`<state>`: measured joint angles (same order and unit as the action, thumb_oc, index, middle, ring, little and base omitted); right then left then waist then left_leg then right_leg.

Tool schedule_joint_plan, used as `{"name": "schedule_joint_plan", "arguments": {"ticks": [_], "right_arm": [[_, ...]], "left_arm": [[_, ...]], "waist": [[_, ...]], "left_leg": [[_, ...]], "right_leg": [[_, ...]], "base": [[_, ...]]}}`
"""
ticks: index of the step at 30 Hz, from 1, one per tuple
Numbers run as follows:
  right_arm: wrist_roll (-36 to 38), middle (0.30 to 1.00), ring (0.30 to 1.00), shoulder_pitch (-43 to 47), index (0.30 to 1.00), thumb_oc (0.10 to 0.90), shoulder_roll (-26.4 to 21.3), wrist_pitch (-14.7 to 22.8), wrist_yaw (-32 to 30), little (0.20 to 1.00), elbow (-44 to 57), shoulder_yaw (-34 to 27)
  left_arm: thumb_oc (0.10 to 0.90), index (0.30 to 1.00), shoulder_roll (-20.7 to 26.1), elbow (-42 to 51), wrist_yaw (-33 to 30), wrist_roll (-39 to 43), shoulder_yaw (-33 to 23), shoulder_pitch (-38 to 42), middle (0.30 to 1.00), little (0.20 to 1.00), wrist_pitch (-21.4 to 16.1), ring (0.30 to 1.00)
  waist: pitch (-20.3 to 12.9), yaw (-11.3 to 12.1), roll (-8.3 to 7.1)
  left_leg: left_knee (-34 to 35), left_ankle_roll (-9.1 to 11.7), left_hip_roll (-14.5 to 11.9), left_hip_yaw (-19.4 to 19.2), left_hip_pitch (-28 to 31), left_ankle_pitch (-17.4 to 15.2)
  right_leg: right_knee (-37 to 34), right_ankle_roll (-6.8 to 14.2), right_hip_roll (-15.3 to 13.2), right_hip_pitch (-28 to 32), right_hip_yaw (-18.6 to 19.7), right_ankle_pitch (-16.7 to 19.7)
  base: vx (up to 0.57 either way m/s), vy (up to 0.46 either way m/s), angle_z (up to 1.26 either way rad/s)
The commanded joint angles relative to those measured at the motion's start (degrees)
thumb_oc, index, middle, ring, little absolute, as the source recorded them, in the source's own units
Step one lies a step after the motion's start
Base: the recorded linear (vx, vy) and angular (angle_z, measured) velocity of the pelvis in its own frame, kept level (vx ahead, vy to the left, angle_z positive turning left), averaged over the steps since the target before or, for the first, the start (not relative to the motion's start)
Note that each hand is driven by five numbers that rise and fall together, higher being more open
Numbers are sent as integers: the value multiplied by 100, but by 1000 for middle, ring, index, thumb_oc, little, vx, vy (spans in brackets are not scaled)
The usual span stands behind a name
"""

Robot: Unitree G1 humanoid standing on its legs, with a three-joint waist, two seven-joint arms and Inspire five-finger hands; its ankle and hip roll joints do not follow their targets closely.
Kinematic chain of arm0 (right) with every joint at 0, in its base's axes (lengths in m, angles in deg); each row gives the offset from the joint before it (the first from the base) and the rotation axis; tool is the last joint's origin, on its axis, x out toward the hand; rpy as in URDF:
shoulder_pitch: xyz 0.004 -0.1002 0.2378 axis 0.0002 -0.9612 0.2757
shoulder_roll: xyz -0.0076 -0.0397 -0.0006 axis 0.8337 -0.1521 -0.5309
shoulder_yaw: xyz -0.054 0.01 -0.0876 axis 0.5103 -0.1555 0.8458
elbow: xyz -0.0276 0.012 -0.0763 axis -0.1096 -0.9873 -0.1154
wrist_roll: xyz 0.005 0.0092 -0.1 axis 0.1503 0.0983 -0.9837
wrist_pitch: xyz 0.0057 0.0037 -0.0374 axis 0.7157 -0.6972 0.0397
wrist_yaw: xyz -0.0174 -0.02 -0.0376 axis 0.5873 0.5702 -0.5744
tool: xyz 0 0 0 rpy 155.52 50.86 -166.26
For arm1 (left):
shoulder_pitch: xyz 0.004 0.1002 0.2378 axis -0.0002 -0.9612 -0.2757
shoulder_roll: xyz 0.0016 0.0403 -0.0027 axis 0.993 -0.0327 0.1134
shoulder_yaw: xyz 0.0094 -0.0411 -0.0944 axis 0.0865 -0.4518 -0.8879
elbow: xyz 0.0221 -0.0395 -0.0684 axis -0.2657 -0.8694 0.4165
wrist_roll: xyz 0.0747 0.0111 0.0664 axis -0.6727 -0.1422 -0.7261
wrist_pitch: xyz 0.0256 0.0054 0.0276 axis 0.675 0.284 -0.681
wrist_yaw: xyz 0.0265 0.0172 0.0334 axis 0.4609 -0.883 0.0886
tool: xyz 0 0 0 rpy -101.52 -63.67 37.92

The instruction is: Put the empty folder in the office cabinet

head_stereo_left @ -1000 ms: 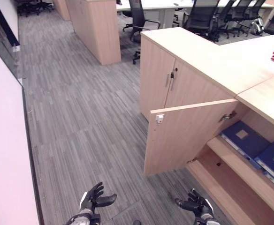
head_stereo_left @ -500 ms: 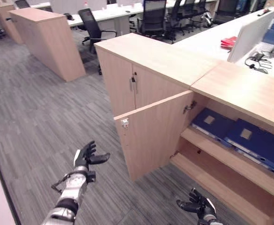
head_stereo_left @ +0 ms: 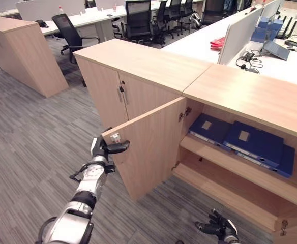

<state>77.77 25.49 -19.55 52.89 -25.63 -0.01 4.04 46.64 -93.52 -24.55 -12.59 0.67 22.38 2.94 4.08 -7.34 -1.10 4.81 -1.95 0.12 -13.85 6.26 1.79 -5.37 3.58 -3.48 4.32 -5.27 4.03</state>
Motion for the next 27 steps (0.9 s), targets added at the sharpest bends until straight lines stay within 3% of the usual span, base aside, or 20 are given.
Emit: {"name": "schedule_joint_plan", "arguments": {"ticks": [1,6,12,15,16,18,20,21,22,23,27], "right_arm": [[174,900,900,368,900,800,-31,316,-83,900,81,-53],[153,900,900,425,900,800,67,249,-150,900,-11,-222],[283,900,900,442,900,800,124,235,-171,900,-26,-496],[383,900,900,656,900,800,164,283,-232,900,-12,-628],[571,900,900,822,900,800,179,350,-296,900,11,-695],[620,900,900,844,900,800,197,363,-301,900,33,-706],[653,900,900,948,900,800,194,374,-338,900,96,-745],[611,900,900,1049,900,800,203,351,-320,900,148,-695],[609,900,900,1049,900,800,207,350,-321,900,148,-695],[561,900,900,1130,900,800,217,317,-257,900,172,-642],[603,900,900,1009,900,800,165,272,-249,900,148,-686]], "left_arm": [[800,900,-153,285,52,415,113,1008,900,900,-745,900],[800,900,-605,1560,441,403,617,183,900,900,-690,900],[800,900,-574,2383,786,186,794,-715,900,900,-579,900],[800,900,-453,2744,881,84,782,-1137,900,900,-564,900],[800,900,-351,2962,1002,129,763,-1450,900,900,-552,900],[800,900,-294,3089,1028,78,763,-1597,900,900,-533,900],[800,900,-121,3370,1131,19,718,-1885,900,900,-453,900],[800,900,78,3565,1252,-68,722,-2111,900,900,-403,900],[800,900,84,3575,1254,-67,719,-2119,900,900,-397,900],[800,900,273,3714,1507,7,639,-2530,900,900,-310,900],[800,900,54,3837,1535,358,379,-2952,900,900,-208,900]], "waist": [[-200,29,-6],[-167,209,-87],[-113,383,-134],[77,545,-138],[146,636,-106],[154,669,-101],[235,818,3],[273,967,97],[288,971,92],[223,1091,39],[52,1077,90]], "left_leg": [[19,421,-210,444,242,-523],[19,364,-147,645,195,-539],[19,326,-113,800,130,-519],[19,309,-163,613,2,-496],[19,332,-224,393,-110,-457],[19,334,-238,331,-124,-434],[19,336,-357,135,-168,-386],[19,381,-502,-56,-113,-483],[19,381,-499,-61,-92,-493],[-18,412,-532,-338,-127,-436],[-50,519,-597,-498,-127,-307]], "right_leg": [[337,568,-364,81,-279,-346],[438,561,-419,113,-457,-382],[536,562,-474,106,-612,-406],[751,640,-545,-241,-802,-224],[731,735,-594,-322,-1111,-149],[759,754,-631,-354,-1154,-99],[1078,767,-881,-478,-1598,-72],[1360,761,-1186,-323,-2155,-302],[1386,767,-1195,-317,-2147,-321],[1351,806,-1468,-25,-2413,-218],[766,798,-1292,177,-2227,-308]], "base": [[0,0,0],[-17,38,13],[-17,50,17],[-123,12,-3],[-182,-17,-18],[-98,-25,-51],[-137,-81,-92],[-92,-88,-64],[-134,-229,-117],[-101,-170,-103],[-21,-293,-69]]}}
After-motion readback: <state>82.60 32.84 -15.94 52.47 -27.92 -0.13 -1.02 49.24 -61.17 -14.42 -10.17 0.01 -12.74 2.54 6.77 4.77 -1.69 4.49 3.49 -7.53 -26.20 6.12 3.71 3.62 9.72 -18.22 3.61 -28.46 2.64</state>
